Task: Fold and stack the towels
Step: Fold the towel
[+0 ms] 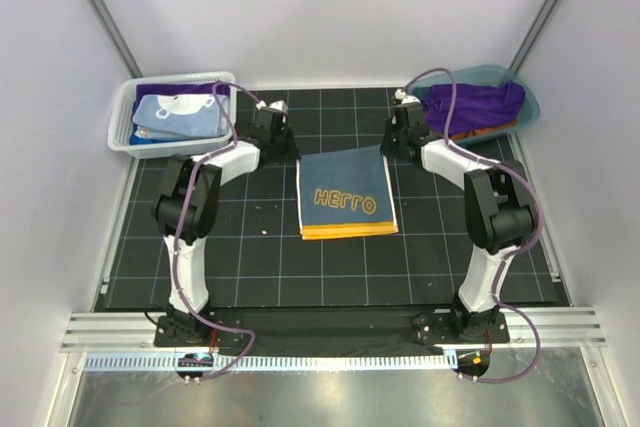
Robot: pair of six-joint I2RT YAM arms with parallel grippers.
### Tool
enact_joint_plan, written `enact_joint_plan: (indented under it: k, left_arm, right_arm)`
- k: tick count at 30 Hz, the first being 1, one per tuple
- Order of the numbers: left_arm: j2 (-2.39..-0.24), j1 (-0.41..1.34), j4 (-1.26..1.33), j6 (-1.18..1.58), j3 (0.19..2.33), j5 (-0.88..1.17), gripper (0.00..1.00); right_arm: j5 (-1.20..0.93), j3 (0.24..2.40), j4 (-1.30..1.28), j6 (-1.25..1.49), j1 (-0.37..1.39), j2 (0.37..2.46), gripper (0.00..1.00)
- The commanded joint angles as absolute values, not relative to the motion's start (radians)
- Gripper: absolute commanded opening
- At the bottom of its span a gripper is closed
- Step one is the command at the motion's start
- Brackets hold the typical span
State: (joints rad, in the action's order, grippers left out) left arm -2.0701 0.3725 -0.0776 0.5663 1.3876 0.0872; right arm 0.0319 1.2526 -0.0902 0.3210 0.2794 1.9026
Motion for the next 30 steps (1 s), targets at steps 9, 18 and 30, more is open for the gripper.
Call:
enact_joint_plan:
  k: [9, 18, 30]
  left_arm:
    - [-1.865, 0.373, 0.070, 0.633, 1.246, 0.140, 0.00]
    - [-1.743, 0.434, 0.133, 0.664, 1.051, 0.158, 0.00]
    - [-1.582, 0.551, 0.120, 0.672, 0.879, 0.054, 0.00]
  right_arm:
    - [0.051, 1.103, -0.009, 0.348, 0.276, 1.664, 0.06]
    - [0.069, 0.895, 0.067, 0.405, 0.276, 1.543, 0.06]
    - [0.089, 0.652, 0.123, 0.491, 0.276, 1.353, 0.06]
